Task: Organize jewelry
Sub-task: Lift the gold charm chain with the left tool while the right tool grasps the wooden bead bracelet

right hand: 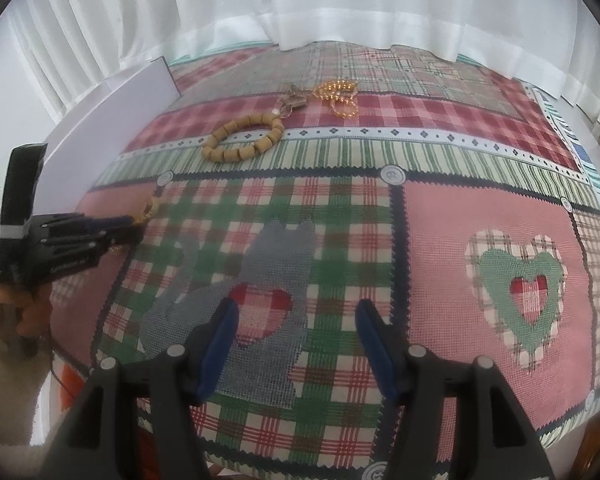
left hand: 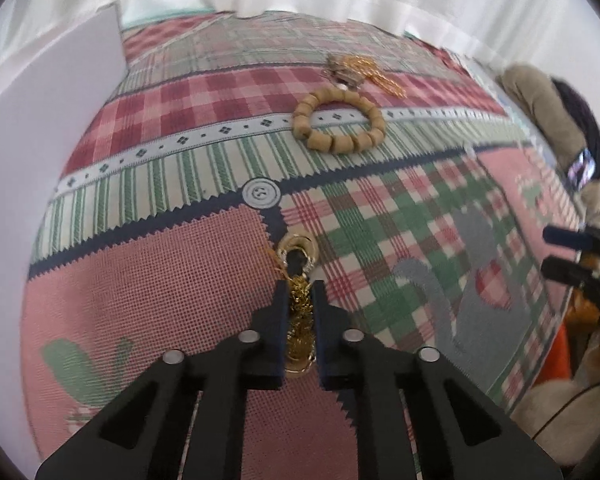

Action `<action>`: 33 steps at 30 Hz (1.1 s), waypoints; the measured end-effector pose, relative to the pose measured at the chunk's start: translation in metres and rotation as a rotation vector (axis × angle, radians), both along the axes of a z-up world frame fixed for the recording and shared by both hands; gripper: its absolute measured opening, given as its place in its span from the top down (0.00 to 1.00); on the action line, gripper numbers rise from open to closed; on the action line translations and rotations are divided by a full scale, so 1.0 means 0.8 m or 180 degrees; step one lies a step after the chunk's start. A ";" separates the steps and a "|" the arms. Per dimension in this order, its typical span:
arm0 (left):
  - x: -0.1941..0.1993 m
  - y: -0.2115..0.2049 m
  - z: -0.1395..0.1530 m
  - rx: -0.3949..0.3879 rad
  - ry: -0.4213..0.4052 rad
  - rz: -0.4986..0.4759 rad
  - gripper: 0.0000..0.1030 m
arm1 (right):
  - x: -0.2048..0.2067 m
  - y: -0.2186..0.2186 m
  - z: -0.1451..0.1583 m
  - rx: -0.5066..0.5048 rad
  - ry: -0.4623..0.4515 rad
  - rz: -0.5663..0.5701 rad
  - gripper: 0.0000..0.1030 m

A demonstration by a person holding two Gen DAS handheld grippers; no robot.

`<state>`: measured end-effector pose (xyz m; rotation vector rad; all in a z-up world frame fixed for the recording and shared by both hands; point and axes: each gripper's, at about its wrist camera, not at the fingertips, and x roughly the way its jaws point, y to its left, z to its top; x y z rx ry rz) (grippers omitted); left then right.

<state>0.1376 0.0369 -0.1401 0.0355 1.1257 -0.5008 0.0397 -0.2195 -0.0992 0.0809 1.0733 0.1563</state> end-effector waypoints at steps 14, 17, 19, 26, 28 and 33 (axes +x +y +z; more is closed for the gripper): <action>-0.018 0.074 0.062 -0.0487 -0.0096 0.0786 0.95 | 0.178 0.044 0.027 0.0773 0.0194 0.0539 0.41; -0.024 0.081 0.072 -0.0430 -0.0142 0.0893 0.95 | 0.213 0.093 0.006 0.0629 0.0345 0.0794 0.58; -0.030 0.086 0.075 -0.0405 -0.0158 0.0959 0.95 | 0.228 0.121 -0.010 0.0424 0.0390 0.0873 0.58; -0.044 0.093 0.074 -0.0356 -0.0151 0.0978 0.95 | 0.242 0.154 -0.047 -0.0142 0.0389 0.1103 0.67; -0.046 0.094 0.072 -0.0350 -0.0134 0.0987 0.95 | 0.235 0.154 -0.046 -0.0215 0.0375 0.1165 0.86; -0.051 0.095 0.079 -0.0428 -0.0132 0.0976 0.95 | 0.214 0.119 -0.026 0.0290 0.0438 0.0975 0.86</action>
